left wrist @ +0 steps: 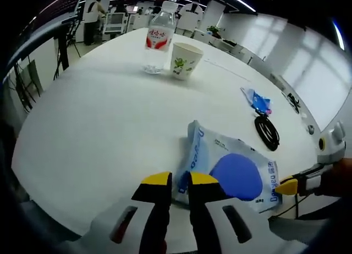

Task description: Arrange the tabletop items into an orderly group along one side of the table until the central work area is clear of visible clutter.

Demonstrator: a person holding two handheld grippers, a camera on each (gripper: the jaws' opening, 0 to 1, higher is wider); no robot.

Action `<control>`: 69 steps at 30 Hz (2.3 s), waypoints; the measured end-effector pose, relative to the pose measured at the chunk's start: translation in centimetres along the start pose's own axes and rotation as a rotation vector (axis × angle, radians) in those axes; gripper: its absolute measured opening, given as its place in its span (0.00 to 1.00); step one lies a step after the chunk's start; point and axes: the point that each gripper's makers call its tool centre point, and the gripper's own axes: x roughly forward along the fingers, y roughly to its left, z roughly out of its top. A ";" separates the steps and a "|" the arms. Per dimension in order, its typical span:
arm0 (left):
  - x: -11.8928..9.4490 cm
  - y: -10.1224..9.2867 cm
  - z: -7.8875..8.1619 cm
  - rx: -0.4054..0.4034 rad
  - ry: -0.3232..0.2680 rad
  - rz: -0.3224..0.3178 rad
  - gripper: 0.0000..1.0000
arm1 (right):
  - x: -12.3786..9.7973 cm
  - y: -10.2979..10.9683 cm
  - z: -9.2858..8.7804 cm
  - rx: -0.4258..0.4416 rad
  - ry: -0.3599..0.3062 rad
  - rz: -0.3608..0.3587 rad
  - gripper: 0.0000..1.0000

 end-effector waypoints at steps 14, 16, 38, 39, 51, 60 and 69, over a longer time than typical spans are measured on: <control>-0.8 -0.7 -0.8 0.101 0.034 -0.002 0.03 | -0.3 -0.1 0.0 -0.056 0.007 -0.017 0.02; -0.8 -0.5 -0.9 0.098 0.037 -0.004 0.03 | -0.3 -0.2 0.1 -0.060 0.008 -0.019 0.02; -1.6 -1.0 -1.0 0.115 0.046 -0.015 0.00 | 0.2 -1.1 2.3 -0.145 0.004 -0.056 0.01; -1.7 -1.1 -1.0 0.119 0.047 -0.015 0.00 | 0.2 -1.1 2.4 -0.148 0.004 -0.056 0.01; -1.4 -1.4 -1.6 0.117 0.063 -0.035 0.05 | 0.7 -1.3 4.0 -0.204 0.012 -0.053 0.03; -1.2 -1.4 -1.7 0.117 0.069 -0.043 0.06 | 1.9 -1.6 2.1 -0.190 0.055 -0.033 0.09; -1.2 -1.5 -1.7 0.131 0.073 -0.045 0.06 | 1.2 -0.4 2.1 -0.180 0.039 -0.033 0.07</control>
